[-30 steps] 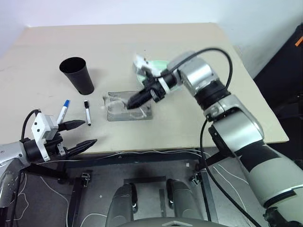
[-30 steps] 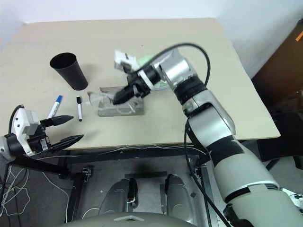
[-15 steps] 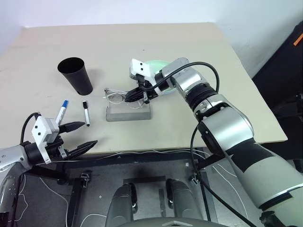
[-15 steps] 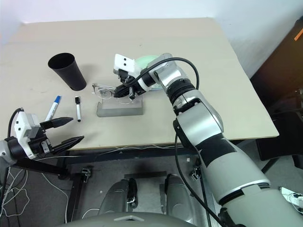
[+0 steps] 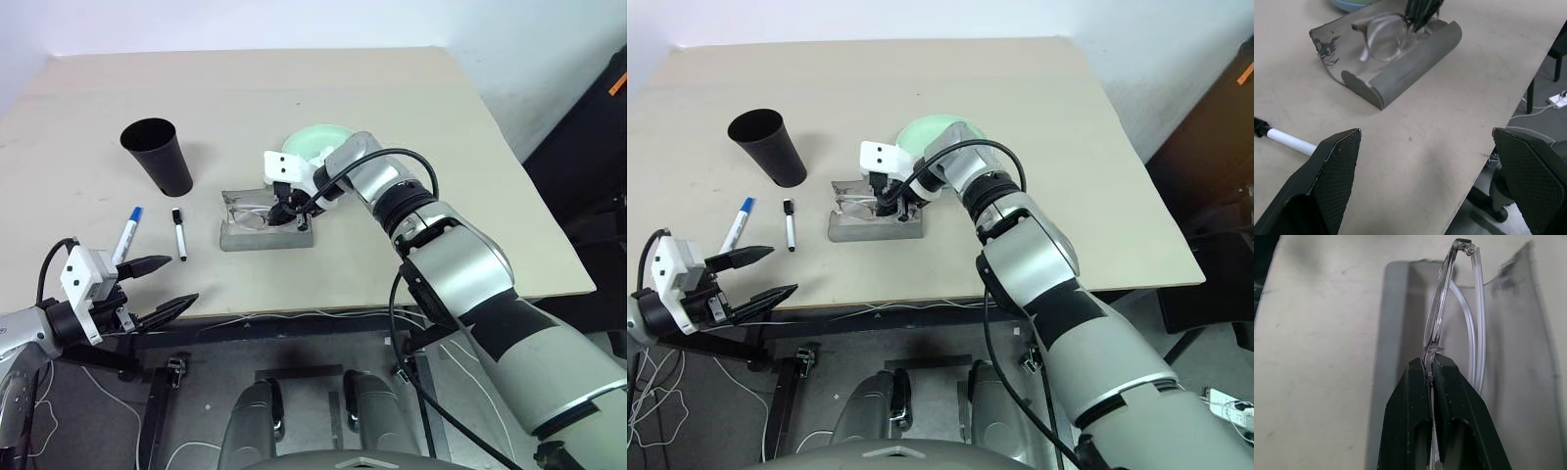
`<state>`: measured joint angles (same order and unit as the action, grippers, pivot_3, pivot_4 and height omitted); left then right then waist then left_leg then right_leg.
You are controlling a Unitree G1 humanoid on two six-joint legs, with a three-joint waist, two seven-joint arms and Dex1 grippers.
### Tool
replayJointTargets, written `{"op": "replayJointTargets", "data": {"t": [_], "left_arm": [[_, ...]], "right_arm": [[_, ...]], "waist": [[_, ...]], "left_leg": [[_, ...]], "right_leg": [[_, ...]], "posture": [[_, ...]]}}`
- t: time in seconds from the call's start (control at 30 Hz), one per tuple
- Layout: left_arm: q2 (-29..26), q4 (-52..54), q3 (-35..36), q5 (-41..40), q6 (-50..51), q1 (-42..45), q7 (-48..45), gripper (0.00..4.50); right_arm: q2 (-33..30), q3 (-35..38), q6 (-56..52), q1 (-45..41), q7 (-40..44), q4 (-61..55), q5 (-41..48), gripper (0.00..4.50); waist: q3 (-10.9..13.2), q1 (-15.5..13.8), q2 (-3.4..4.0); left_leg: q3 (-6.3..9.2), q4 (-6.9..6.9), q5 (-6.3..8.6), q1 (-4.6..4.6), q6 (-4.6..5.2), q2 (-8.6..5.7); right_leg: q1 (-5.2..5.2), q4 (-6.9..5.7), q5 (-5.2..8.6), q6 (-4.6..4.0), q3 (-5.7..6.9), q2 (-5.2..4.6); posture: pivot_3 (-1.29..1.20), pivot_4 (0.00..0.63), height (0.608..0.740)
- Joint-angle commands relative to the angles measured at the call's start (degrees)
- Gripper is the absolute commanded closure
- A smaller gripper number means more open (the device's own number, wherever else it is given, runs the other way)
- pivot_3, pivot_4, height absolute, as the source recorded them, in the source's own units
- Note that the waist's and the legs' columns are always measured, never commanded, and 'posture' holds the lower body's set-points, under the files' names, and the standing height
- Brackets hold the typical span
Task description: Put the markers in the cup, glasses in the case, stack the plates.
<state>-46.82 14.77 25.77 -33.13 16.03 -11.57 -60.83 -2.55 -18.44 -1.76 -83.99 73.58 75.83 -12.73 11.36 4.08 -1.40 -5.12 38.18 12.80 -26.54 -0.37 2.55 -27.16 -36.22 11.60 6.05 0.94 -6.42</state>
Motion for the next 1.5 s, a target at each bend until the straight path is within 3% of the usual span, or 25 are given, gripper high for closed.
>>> {"op": "replayJointTargets", "data": {"t": [0.03, 0.7, 0.83, 1.07, 1.43, 1.5], "left_arm": [[0.1, 1.0, 1.5, 0.1, -1.4, -0.4, -0.1, 0.0], [1.1, 0.3, 0.4, 1.5, -3.6, -1.2, -0.6, 0.0], [1.3, 0.1, 0.1, 1.7, -3.9, -1.2, -0.5, 0.0], [1.6, -0.5, -0.5, 2.4, -4.4, -1.1, -0.5, 0.0], [1.4, -1.9, -1.9, 2.6, -4.6, 0.9, -0.6, 0.0], [1.4, -1.9, -2.0, 2.5, -4.5, 1.2, -0.6, 0.0]], "right_arm": [[0.3, 0.1, -0.2, -0.7, 0.8, -0.4, -1.0, 4.46], [1.3, -0.3, -2.0, 0.0, 2.4, -0.2, -3.5, 4.46], [1.4, 0.0, -2.1, -0.2, 1.7, -0.2, -3.4, 3.42], [1.8, 2.1, -3.4, -1.3, -0.4, -0.3, -2.1, 1.05], [0.5, 9.8, -8.9, -5.2, -0.4, -0.5, 3.6, 1.05], [-0.2, 12.8, -9.5, -5.7, -3.7, -0.7, 5.7, 1.44]], "waist": [[0.0, 0.0, 0.0], [0.0, 0.0, -0.01], [0.0, 0.0, 0.0], [0.0, 0.0, 0.0], [0.0, 0.0, 0.0], [0.0, 0.0, 0.0]], "left_leg": [[0.0, 0.0, 0.0, 0.0, 0.0, 0.0], [0.0, 0.0, -0.01, 0.02, -0.02, 0.03], [0.0, 0.0, -0.01, 0.02, -0.02, 0.04], [0.0, 0.0, -0.02, 0.01, -0.04, 0.08], [0.03, 0.0, -0.1, 0.02, -0.17, 0.23], [0.03, 0.0, -0.11, 0.02, -0.19, 0.25]], "right_leg": [[0.0, 0.0, 0.0, 0.0, 0.0, 0.0], [0.03, 0.0, -0.01, -0.02, 0.01, 0.03], [0.02, 0.0, -0.01, -0.02, 0.01, 0.03], [0.0, 0.0, -0.02, -0.04, 0.01, 0.08], [-0.01, 0.0, -0.1, -0.18, 0.01, 0.27], [-0.01, 0.0, -0.11, -0.19, 0.01, 0.3]], "posture": [[0.0, 0.15, 0.691], [0.0, 0.15, 0.691], [0.0, 0.15, 0.691], [0.0, 0.15, 0.691], [0.0, 0.15, 0.691], [0.0, 0.15, 0.691]]}}
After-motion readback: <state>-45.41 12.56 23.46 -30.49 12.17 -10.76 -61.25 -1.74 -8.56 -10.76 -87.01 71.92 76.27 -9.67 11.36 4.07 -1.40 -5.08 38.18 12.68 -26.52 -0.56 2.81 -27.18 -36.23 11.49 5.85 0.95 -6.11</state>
